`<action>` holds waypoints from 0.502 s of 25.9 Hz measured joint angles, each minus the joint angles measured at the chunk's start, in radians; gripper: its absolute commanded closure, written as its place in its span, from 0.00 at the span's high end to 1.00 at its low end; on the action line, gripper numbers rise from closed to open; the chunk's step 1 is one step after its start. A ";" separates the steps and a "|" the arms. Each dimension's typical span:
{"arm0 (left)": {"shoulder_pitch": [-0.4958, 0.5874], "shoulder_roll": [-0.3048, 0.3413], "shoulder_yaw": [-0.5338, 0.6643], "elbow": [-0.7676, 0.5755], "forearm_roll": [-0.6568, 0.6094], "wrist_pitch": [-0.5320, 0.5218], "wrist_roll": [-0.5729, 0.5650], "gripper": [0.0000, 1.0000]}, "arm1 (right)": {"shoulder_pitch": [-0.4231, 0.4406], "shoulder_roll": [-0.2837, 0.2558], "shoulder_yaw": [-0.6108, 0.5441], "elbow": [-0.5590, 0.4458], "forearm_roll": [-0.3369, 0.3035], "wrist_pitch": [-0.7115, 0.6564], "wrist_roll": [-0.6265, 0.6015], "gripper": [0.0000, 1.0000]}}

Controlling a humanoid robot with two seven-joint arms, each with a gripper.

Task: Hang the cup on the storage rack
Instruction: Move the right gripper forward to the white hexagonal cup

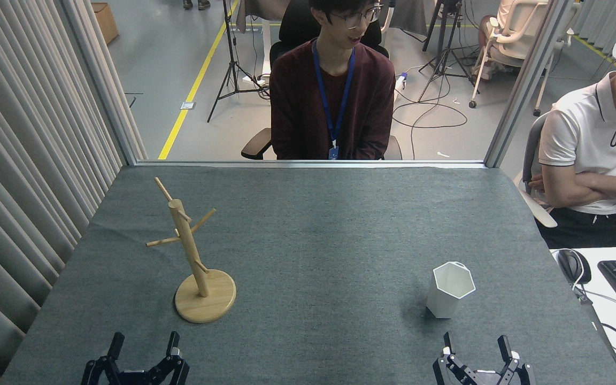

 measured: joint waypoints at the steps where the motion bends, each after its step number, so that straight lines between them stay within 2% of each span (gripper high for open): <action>1: 0.000 0.000 0.000 0.000 0.000 0.000 0.000 0.99 | 0.000 0.000 0.000 0.000 0.000 0.000 0.000 0.99; 7: -0.007 0.000 0.002 0.009 -0.001 0.000 -0.003 0.99 | -0.011 -0.003 0.001 0.010 0.002 0.000 0.000 0.99; 13: -0.010 -0.001 0.004 0.012 0.000 0.001 -0.003 0.99 | -0.112 -0.005 0.003 0.133 0.007 0.004 0.011 0.99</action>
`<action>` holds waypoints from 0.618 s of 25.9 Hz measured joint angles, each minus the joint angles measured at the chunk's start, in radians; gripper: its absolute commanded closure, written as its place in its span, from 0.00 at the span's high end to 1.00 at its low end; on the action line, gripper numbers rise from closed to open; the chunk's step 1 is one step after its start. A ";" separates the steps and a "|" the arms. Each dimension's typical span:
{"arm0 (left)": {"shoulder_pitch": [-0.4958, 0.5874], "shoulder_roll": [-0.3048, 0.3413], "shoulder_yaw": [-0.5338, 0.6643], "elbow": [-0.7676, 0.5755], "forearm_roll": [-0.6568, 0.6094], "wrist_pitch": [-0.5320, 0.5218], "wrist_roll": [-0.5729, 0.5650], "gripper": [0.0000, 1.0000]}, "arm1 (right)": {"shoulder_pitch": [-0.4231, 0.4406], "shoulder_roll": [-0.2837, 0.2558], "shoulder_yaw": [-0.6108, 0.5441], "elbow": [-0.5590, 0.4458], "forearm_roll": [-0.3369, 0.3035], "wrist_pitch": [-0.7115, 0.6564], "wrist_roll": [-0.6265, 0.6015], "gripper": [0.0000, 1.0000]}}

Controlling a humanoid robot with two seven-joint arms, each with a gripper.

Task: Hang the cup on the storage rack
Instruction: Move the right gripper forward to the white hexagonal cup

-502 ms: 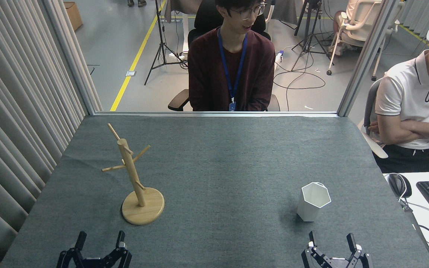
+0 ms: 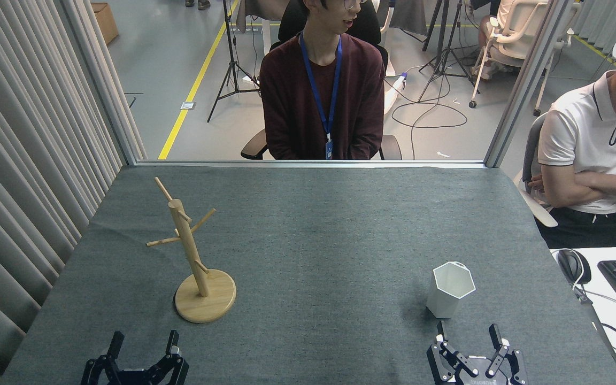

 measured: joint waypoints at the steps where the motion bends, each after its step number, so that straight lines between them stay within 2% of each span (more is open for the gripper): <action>1: 0.000 0.000 0.000 0.000 0.000 0.000 0.000 0.99 | -0.015 -0.001 0.000 0.022 0.000 0.000 0.001 0.99; 16: -0.003 0.004 0.002 -0.004 -0.001 0.001 0.003 0.99 | -0.192 -0.054 0.001 0.233 -0.001 0.008 0.002 0.99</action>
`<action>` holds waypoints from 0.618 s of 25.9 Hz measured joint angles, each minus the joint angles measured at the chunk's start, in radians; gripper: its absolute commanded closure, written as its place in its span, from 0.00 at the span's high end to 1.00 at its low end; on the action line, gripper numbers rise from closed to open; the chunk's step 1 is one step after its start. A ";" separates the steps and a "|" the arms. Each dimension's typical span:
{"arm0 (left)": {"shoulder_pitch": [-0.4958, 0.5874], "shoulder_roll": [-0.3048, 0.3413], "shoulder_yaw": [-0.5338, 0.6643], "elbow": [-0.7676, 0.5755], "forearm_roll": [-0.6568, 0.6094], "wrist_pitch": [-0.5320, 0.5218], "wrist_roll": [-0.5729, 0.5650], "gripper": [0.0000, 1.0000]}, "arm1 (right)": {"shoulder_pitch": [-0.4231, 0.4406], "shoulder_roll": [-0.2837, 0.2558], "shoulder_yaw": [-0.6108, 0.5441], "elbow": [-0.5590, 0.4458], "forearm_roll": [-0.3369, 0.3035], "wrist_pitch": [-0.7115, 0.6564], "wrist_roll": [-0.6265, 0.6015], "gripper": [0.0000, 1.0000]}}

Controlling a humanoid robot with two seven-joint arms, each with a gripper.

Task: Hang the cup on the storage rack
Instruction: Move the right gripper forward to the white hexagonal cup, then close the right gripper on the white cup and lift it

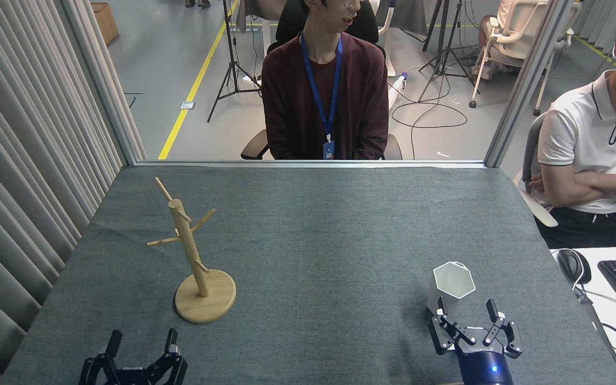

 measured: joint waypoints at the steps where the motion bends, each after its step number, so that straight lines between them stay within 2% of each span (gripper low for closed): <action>1: 0.000 0.000 0.000 0.000 0.000 0.000 0.000 0.99 | -0.008 0.000 0.000 0.011 0.000 0.000 -0.001 0.99; 16: -0.005 0.005 0.002 -0.002 -0.002 -0.001 -0.003 0.99 | -0.121 0.003 0.008 0.165 0.002 0.005 -0.012 0.99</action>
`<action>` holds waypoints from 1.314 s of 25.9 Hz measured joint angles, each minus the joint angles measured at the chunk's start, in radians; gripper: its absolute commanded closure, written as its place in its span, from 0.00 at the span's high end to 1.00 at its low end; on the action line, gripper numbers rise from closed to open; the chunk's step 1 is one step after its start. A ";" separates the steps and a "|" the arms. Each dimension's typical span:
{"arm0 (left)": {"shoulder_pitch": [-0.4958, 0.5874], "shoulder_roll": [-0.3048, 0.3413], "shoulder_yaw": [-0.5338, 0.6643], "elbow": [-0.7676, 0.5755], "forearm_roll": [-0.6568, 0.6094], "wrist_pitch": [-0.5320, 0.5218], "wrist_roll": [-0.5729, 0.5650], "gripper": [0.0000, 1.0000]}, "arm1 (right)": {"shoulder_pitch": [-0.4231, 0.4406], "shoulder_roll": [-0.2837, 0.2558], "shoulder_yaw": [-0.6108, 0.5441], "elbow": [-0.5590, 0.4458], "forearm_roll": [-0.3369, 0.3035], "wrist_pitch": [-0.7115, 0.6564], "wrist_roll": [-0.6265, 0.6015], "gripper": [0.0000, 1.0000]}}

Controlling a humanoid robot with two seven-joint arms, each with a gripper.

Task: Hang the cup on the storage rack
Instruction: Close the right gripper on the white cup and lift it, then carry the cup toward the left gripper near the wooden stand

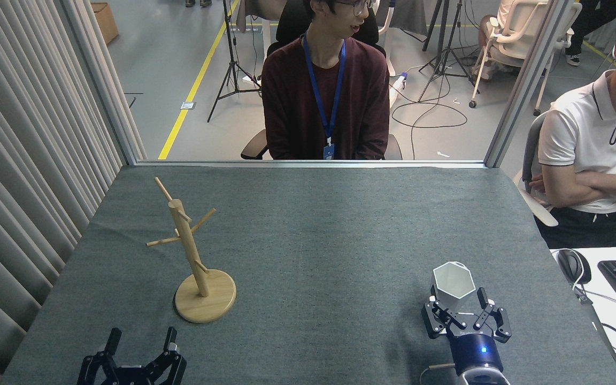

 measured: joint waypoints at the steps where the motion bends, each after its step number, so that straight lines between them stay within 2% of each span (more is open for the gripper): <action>1: 0.000 0.000 0.000 0.000 0.000 0.000 0.000 0.99 | -0.004 0.000 0.000 0.006 0.000 0.000 0.000 0.99; 7: 0.000 0.000 0.001 0.000 0.000 0.000 0.002 0.99 | -0.036 0.000 0.003 0.050 0.000 -0.003 -0.001 0.98; 8: 0.000 0.000 0.001 0.000 0.000 0.000 0.002 0.99 | -0.043 -0.001 0.003 0.060 0.000 -0.003 -0.002 0.95; 11: 0.000 0.000 0.001 -0.001 0.000 0.000 0.003 0.99 | -0.067 -0.004 0.003 0.101 0.001 -0.003 -0.002 0.66; 14: -0.001 0.001 0.001 -0.001 0.000 0.000 0.003 0.99 | -0.084 -0.008 0.003 0.134 0.003 0.001 -0.008 0.50; 19: -0.002 0.004 -0.001 -0.001 -0.002 -0.002 0.000 0.99 | -0.080 -0.013 0.003 0.135 0.002 0.004 -0.020 0.49; 23: -0.010 0.006 -0.015 0.012 -0.029 -0.008 0.005 0.99 | -0.043 -0.010 0.004 0.024 -0.001 -0.012 -0.031 0.49; 27: -0.030 0.006 -0.084 0.050 -0.149 -0.016 0.014 0.99 | 0.008 0.010 0.025 -0.129 -0.002 -0.050 -0.038 0.49; 30: -0.037 0.006 -0.143 0.063 -0.236 -0.017 0.031 0.99 | 0.047 0.038 0.096 -0.247 -0.002 -0.066 -0.041 0.49; 34: -0.040 0.005 -0.224 0.066 -0.287 -0.018 0.040 0.99 | 0.089 0.063 0.208 -0.376 0.002 -0.067 -0.041 0.49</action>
